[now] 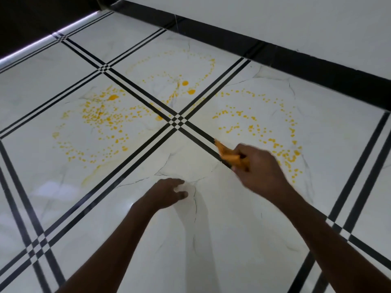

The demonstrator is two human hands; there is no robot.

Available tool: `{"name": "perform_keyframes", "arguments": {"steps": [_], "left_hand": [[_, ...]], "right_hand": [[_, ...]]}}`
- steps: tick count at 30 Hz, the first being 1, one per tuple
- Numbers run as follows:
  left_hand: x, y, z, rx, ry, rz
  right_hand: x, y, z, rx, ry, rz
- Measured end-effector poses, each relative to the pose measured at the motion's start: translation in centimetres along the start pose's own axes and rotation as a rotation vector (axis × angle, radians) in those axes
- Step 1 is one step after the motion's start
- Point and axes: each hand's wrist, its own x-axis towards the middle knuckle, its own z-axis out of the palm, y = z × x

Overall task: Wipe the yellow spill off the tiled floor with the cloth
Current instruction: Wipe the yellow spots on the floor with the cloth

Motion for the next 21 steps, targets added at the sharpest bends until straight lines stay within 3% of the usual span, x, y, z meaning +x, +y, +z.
{"name": "perform_keyframes", "arguments": {"steps": [2,4,7,11,16,21], "left_hand": [[0.0,-0.3,-0.5,-0.062,0.093,0.010],[0.2,-0.3,-0.2,-0.060,0.194,0.018],[1.0,0.1,0.6,0.008,0.301,0.081],[2.3,0.6,1.9,0.117,0.278,0.132],[3.1,1.4,3.3,0.284,0.181,0.111],[3.0,2.4,4.3,0.564,0.132,0.072]], "right_hand": [[-1.1,0.1,2.1,-0.002,-0.084,-0.055],[-2.1,1.9,5.9,-0.049,0.001,-0.109],[-2.8,5.9,12.1,-0.431,-0.122,-0.158],[-3.7,8.1,13.3,-0.501,-0.103,-0.168],[-9.1,14.9,6.3,-0.513,0.053,0.215],[2.7,18.3,4.4,-0.503,0.215,0.489]]}}
